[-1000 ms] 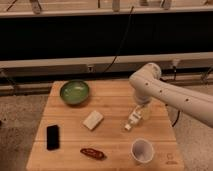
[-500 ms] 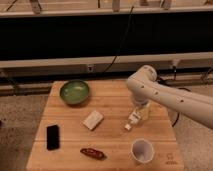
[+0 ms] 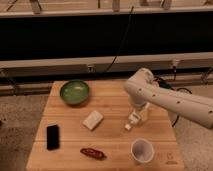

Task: Place the bottle in the ceramic bowl

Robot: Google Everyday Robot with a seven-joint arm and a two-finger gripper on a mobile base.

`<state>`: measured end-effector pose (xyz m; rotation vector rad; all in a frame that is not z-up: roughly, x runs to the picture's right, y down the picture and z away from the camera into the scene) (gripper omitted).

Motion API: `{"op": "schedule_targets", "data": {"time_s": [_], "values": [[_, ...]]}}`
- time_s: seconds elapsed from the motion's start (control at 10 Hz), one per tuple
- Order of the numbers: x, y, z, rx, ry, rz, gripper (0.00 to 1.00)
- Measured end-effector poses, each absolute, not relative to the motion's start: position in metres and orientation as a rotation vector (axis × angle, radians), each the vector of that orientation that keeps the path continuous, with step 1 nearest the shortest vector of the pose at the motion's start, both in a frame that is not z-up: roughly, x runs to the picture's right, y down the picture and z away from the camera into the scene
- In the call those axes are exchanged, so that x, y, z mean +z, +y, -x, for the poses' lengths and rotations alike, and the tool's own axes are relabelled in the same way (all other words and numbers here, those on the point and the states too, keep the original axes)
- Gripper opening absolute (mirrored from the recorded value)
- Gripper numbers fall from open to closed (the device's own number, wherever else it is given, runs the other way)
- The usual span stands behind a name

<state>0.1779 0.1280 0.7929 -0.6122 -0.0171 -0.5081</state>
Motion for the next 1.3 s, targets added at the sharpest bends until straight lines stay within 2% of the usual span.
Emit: {"op": "schedule_targets", "data": {"time_s": [1.3], "values": [[0.813, 0.145, -0.154, -0.684, -0.131, 0.661, 0.8]]}}
